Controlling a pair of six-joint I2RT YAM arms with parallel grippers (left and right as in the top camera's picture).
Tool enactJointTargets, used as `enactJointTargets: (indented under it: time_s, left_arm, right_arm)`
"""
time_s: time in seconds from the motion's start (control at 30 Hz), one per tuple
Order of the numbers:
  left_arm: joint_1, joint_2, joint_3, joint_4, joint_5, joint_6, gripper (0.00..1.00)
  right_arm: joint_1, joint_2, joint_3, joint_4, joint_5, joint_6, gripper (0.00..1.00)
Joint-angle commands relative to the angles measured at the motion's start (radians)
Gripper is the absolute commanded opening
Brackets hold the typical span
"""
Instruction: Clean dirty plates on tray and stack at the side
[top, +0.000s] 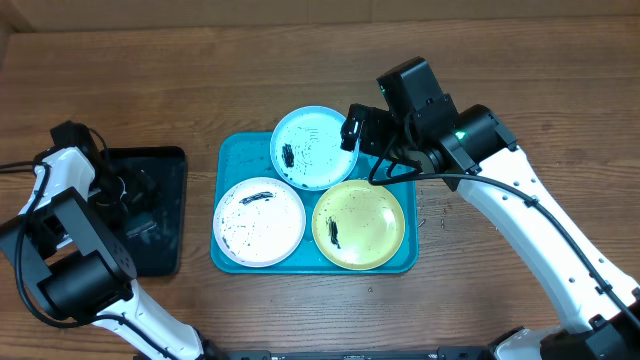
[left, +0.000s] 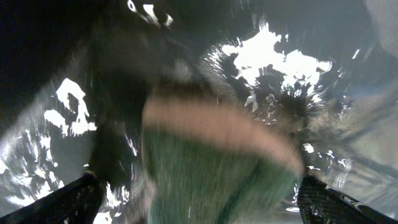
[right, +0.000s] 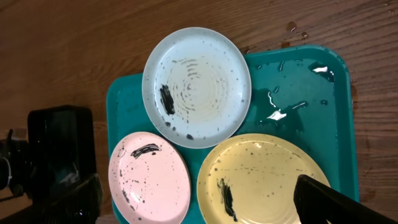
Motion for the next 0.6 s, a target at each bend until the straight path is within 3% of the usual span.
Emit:
enactJointTargets:
  time_s: [0.0, 0.1, 0.13, 0.27, 0.3, 0.5, 0.53, 0.57]
  left_arm:
    - [0.0, 0.011, -0.007, -0.05, 0.08, 0.0, 1.0]
    - [0.0, 0.011, -0.007, -0.079, 0.099, 0.0, 0.98]
    - [0.0, 0.011, -0.007, -0.084, 0.098, 0.0, 0.9]
    - [0.0, 0.011, -0.007, -0.081, 0.098, 0.0, 0.17]
    - [0.0, 0.011, -0.007, -0.079, 0.098, 0.0, 0.05]
    - [0.0, 0.011, -0.007, -0.064, 0.098, 0.0, 0.04]
    - [0.0, 0.011, -0.007, -0.056, 0.097, 0.0, 0.17]
    - [0.0, 0.011, -0.007, -0.047, 0.097, 0.0, 0.52]
  right_arm:
    - [0.005, -0.006, 0.018, 0.006, -0.005, -0.003, 1.0]
    - [0.005, -0.006, 0.018, 0.007, -0.005, -0.003, 1.0]
    - [0.005, -0.006, 0.018, 0.007, -0.005, -0.003, 1.0]
    - [0.005, -0.006, 0.018, 0.006, -0.005, -0.003, 1.0]
    - [0.005, -0.006, 0.018, 0.006, -0.005, -0.003, 1.0]
    - [0.005, -0.006, 0.018, 0.005, -0.005, -0.003, 1.0]
    - [0.005, -0.006, 0.018, 0.005, -0.005, -0.003, 1.0]
    - [0.005, -0.006, 0.018, 0.006, -0.005, -0.003, 1.0]
